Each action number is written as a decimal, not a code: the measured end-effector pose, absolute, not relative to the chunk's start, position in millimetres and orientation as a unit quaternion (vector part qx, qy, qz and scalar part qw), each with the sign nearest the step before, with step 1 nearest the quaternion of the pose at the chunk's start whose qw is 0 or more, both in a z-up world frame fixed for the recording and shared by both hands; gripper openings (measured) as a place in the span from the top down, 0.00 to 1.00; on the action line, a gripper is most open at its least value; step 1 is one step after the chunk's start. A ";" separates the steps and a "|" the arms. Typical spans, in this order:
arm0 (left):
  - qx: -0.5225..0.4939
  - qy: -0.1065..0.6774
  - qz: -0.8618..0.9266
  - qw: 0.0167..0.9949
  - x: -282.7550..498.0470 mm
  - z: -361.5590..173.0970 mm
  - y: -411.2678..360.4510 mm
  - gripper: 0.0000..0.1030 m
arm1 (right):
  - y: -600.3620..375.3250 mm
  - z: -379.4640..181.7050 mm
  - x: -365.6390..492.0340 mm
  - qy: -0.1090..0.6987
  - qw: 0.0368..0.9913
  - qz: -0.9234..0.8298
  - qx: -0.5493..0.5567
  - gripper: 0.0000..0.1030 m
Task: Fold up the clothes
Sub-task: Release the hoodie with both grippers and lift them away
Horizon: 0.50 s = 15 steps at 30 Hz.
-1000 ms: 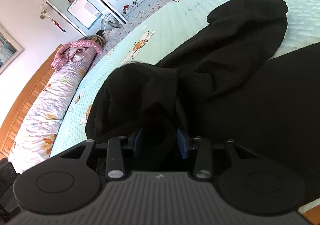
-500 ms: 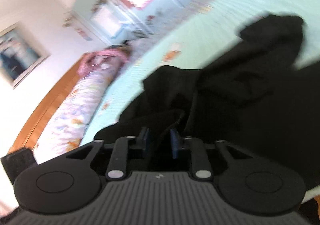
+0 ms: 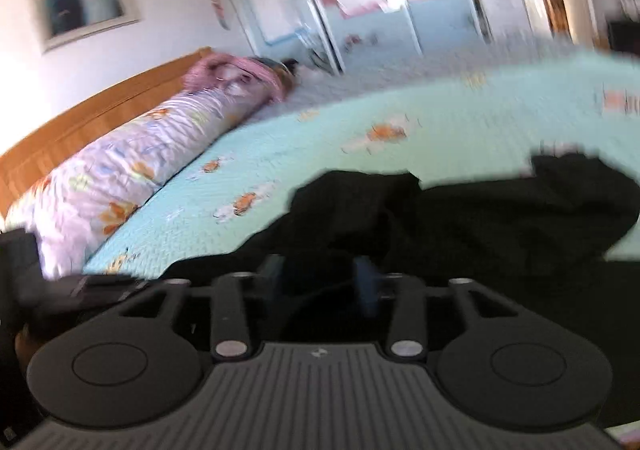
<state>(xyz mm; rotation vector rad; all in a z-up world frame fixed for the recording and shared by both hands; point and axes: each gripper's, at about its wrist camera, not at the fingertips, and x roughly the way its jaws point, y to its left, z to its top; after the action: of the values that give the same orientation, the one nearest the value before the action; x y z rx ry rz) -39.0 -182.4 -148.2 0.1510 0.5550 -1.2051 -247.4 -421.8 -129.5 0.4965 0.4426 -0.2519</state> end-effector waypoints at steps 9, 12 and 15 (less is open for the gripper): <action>0.073 0.255 -0.561 0.784 -37.6 -151.6 -176.7 0.95 | -428.8 -161.6 -166.4 0.327 0.897 -0.178 0.236 0.50; 0.072 0.254 -0.561 0.785 -38.1 -151.5 -174.2 0.95 | -430.3 -171.9 -175.9 0.324 0.887 -0.169 0.282 0.87; 0.062 0.255 -0.552 0.791 -34.0 -150.3 -166.1 0.95 | -411.7 -149.1 -183.4 0.280 0.917 -0.150 0.243 0.95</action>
<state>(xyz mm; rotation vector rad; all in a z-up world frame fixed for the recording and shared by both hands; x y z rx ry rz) -34.0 -166.1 -150.3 0.1334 0.5498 -1.1888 -183.4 -411.7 -149.1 0.5006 0.5756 -0.3081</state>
